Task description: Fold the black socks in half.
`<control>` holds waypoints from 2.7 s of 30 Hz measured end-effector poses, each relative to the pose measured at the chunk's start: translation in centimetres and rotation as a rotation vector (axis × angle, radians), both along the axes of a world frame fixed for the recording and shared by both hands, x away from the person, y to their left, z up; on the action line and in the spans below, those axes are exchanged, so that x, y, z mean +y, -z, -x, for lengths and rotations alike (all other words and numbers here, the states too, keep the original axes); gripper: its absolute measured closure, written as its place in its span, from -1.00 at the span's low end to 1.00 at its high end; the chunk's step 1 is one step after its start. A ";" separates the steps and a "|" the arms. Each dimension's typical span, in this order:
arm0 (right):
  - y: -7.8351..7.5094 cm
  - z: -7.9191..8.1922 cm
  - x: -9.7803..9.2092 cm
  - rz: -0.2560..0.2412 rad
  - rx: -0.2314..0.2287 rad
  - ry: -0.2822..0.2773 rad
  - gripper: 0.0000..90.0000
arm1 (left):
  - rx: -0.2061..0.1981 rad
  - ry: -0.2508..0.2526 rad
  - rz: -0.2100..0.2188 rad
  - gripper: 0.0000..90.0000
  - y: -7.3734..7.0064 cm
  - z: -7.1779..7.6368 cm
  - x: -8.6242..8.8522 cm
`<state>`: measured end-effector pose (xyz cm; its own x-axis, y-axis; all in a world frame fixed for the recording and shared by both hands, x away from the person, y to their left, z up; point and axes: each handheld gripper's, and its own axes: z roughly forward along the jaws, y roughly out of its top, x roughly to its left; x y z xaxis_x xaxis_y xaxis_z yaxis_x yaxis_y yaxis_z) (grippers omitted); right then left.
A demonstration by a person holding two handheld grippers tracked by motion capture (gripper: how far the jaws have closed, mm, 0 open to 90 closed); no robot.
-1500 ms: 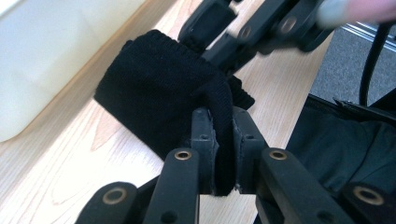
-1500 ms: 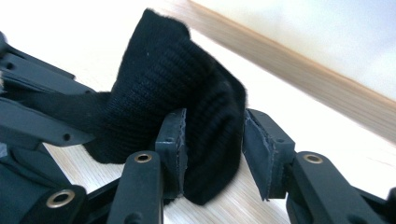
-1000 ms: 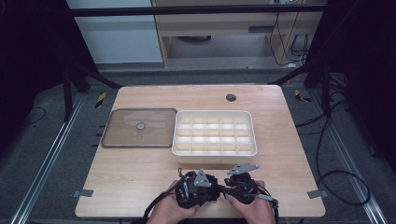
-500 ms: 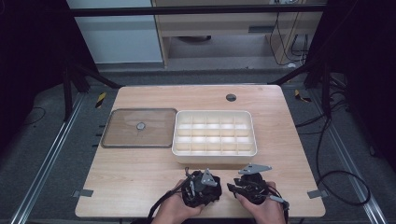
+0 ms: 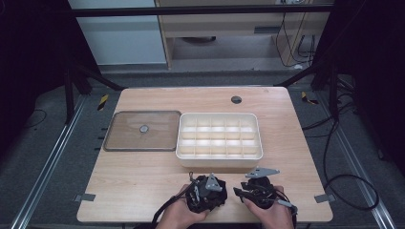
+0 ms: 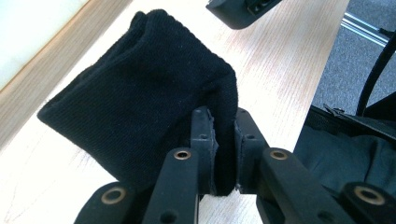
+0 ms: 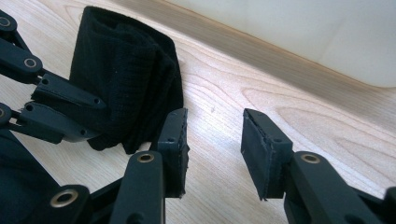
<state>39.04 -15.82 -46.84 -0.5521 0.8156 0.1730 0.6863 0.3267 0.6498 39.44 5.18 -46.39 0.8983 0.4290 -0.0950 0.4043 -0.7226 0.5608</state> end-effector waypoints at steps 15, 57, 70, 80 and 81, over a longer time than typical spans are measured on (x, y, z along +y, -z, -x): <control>0.3 0.1 0.4 0.000 0.006 -0.008 0.30 | 0.020 -0.001 0.031 0.80 0.3 0.1 0.4; 0.1 -0.2 0.2 0.009 -0.003 0.043 -0.26 | -0.054 -0.023 0.139 0.00 -1.0 0.8 0.7; -0.2 -0.3 -0.3 0.000 -0.009 0.055 -0.27 | -0.067 -0.027 0.136 0.04 -1.8 0.9 0.8; -0.4 -0.3 -0.6 -0.001 -0.008 0.064 -0.26 | -0.101 -0.061 0.124 0.83 -1.4 0.4 0.2; -0.4 -0.3 -0.7 -0.003 -0.008 0.065 -0.26 | -0.098 -0.054 0.121 0.84 -1.3 0.3 0.1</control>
<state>39.29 -16.48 -46.42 -0.4993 0.8493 0.1713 0.7006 0.2794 0.6566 39.10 5.26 -45.13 0.8819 0.4673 -0.0620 0.3797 -0.6262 0.6809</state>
